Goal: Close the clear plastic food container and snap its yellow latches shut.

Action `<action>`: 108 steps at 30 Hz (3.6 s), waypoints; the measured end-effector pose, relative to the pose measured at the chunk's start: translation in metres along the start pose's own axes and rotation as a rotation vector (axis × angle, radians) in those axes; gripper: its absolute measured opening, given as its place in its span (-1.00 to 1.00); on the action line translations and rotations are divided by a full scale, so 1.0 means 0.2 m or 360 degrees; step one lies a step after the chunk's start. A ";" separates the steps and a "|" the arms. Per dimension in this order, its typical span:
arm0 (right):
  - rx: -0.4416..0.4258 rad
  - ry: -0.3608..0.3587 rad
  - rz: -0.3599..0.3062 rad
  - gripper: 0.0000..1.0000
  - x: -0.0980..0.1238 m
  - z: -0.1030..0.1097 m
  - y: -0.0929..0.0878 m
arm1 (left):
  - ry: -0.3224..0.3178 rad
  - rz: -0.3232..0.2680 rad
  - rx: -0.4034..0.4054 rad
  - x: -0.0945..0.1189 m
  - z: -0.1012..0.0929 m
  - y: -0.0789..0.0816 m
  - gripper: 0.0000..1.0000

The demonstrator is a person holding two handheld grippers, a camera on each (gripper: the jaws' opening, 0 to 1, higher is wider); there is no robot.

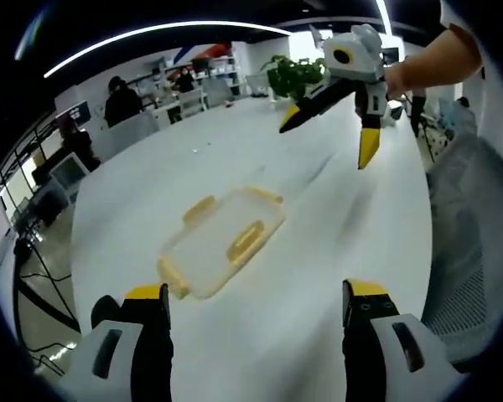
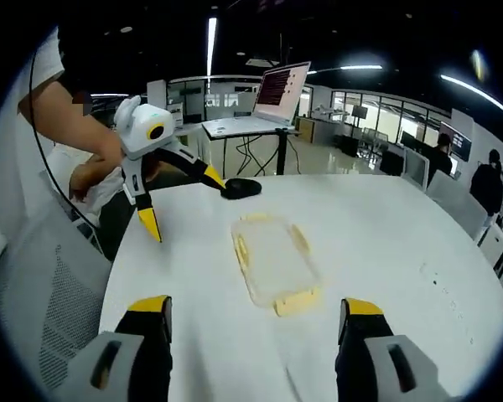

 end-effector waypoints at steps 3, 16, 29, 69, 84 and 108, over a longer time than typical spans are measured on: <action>0.0010 0.0006 0.0017 0.61 -0.01 -0.02 0.01 | -0.0004 0.0004 -0.0016 -0.01 0.02 0.00 0.65; 0.0101 0.0056 0.0126 0.53 -0.08 -0.07 0.06 | -0.0062 0.0080 -0.0149 -0.04 0.12 0.00 0.63; 0.0212 0.0099 0.0259 0.53 -0.15 -0.12 0.07 | -0.0103 0.0180 -0.0308 -0.08 0.21 -0.01 0.60; 0.0325 0.0283 0.0478 0.49 -0.34 -0.25 0.09 | -0.0294 0.0452 -0.0709 -0.28 0.48 0.05 0.51; 0.0308 0.0295 0.0546 0.32 -0.40 -0.29 0.10 | -0.0377 0.0488 -0.0769 -0.35 0.51 0.07 0.41; 0.0323 0.0317 0.0684 0.16 -0.49 -0.33 0.07 | -0.0473 0.0538 -0.0901 -0.39 0.56 0.12 0.06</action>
Point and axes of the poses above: the point that each gripper's makers call its tool centre point, and the gripper's own axes: x roughly backward along the fingers, z roughly to its left, y roughly out of its top, the point moved 10 cm from there along x, roughly backward along the fingers, and after that the axes turned 11 degrees about z, right-handed, at the moved point
